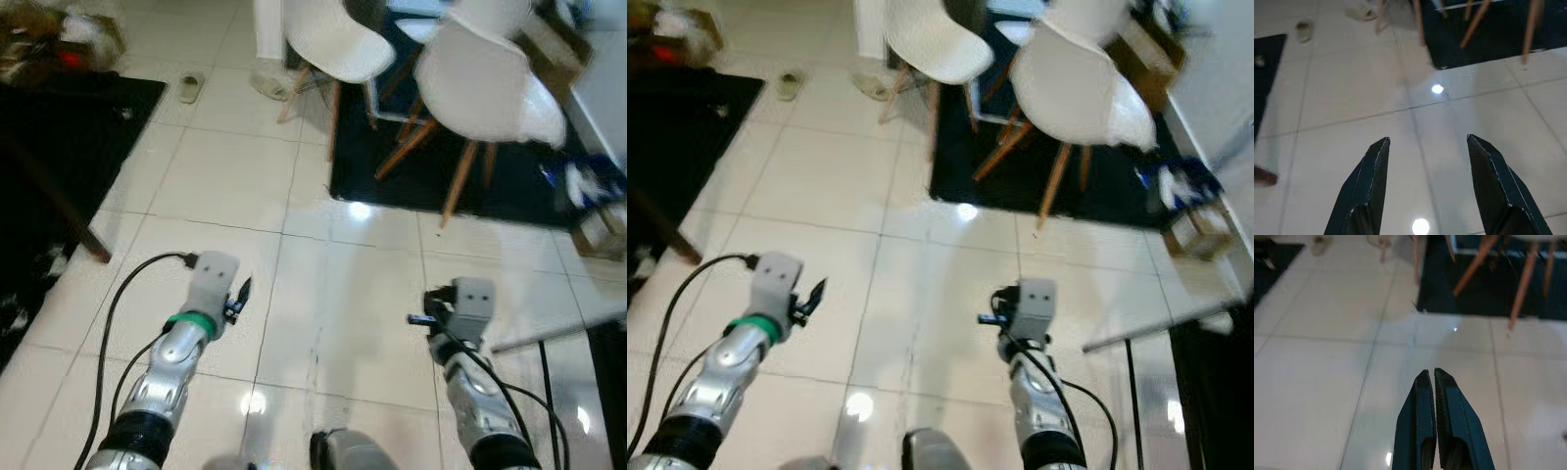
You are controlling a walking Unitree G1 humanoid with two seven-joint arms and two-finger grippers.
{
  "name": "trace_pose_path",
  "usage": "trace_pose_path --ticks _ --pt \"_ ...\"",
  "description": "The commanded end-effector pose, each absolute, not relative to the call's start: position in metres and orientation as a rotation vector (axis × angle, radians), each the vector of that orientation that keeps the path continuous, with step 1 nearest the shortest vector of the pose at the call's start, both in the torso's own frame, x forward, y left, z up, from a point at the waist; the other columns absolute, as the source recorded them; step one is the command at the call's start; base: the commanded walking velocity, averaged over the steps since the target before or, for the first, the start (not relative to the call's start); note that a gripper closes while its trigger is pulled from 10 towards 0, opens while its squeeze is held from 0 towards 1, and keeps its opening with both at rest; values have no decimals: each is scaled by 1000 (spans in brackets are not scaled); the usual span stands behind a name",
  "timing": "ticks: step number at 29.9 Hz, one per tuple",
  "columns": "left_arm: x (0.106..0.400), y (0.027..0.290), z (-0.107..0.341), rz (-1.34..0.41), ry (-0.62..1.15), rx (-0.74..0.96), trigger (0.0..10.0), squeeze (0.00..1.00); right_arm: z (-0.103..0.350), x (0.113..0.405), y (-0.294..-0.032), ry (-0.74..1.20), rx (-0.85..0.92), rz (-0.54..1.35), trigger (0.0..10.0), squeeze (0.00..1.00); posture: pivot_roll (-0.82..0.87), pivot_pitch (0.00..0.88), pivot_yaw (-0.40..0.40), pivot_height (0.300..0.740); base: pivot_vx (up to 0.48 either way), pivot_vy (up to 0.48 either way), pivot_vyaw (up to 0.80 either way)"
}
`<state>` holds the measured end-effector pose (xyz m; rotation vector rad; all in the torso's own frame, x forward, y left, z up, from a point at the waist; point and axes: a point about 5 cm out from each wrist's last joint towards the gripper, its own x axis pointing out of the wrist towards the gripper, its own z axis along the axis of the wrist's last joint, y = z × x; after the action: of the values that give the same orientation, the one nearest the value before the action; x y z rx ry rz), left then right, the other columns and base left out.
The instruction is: Setting the table
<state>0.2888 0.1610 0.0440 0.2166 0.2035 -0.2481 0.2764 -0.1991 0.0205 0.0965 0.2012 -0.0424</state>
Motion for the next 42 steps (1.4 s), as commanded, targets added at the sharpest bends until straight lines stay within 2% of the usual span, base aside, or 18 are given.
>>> trace_pose_path --ticks 1,12,21,26,31,34,42 --pt "284 166 36 -239 239 230 10000 0 14 272 -193 224 115 -37 10000 0 23 54 19 740 480 0 0" --pt "284 170 38 -209 217 246 10000 0 17 276 -189 206 121 -8 10000 0 49 61 3 740 417 0 0" --pt "278 176 54 -184 138 266 10000 0 50 302 -168 81 160 78 10000 0 77 65 -13 740 393 0 0" --pt "278 176 64 -180 98 271 10000 0 61 307 -162 41 181 103 10000 0 91 67 -18 740 392 0 0" --pt "278 177 83 -159 30 265 10000 0 76 313 -152 -18 206 142 10000 0 99 70 -23 740 386 0 0" --pt "283 173 107 -144 -52 243 10000 0 102 319 -147 -108 235 165 10000 0 95 71 -19 740 385 0 0" --pt "300 162 144 -130 -160 196 10000 0 131 322 -148 -202 271 162 10000 0 82 68 -11 740 384 0 0"
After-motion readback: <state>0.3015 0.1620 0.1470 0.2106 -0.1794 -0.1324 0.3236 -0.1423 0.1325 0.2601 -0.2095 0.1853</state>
